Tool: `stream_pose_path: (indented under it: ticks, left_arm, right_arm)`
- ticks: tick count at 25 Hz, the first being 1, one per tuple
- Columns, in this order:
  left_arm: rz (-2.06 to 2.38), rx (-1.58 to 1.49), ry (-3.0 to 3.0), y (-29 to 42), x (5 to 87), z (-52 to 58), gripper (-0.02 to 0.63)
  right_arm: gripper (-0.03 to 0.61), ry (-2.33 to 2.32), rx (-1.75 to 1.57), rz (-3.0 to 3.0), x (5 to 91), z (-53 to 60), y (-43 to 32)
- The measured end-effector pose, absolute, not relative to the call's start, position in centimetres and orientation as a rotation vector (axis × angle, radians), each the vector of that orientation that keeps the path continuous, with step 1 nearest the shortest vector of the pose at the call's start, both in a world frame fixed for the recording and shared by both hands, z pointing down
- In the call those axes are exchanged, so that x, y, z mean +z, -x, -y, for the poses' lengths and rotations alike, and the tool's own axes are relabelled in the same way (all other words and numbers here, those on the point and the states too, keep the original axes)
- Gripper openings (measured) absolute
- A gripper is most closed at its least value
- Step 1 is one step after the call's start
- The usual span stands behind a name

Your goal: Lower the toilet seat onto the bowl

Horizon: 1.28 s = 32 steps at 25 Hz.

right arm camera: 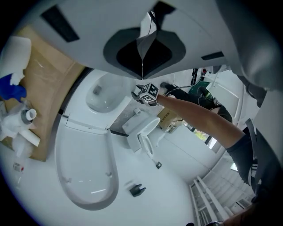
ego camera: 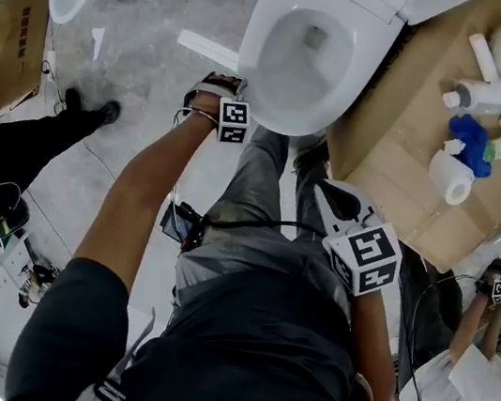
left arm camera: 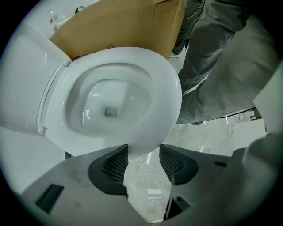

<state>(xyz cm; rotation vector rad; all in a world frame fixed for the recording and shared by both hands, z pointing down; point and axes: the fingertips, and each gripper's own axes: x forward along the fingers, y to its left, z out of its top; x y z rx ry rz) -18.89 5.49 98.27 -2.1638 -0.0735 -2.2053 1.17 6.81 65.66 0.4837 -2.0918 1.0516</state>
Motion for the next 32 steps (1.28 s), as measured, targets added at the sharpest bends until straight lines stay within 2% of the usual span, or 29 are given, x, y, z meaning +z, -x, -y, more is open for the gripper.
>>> stream_pose_path:
  ticks: [9,14,19,20,21,32]
  left_arm:
    - [0.112,-2.243,2.209,18.8,100.7,-5.8,0.196]
    - [0.085,-2.162,2.275,18.6,100.4,-5.6,0.196]
    - [0.123,-2.234,2.255,18.5,100.4,-6.0,0.191]
    - [0.119,-2.243,2.264,18.5,100.4,-6.1,0.174]
    - [0.11,-2.252,2.276,18.4,100.3,-6.1,0.101]
    - [0.088,-2.32,2.4,18.8,95.2,-9.0,0.058]
  right_arm:
    - [0.008,-0.48,1.089,2.065,67.5,-7.2,-1.0]
    - [0.008,-0.486,1.104,2.062,68.3,-6.9,-0.9]
    - [0.008,-0.481,1.125,2.072,67.6,-6.4,-0.5]
    - [0.008,-0.483,1.135,2.078,67.4,-6.2,-0.4]
    - [0.008,-0.486,1.146,2.088,67.2,-6.0,-0.4]
    - [0.008,-0.435,1.2,2.221,62.8,-4.8,2.2]
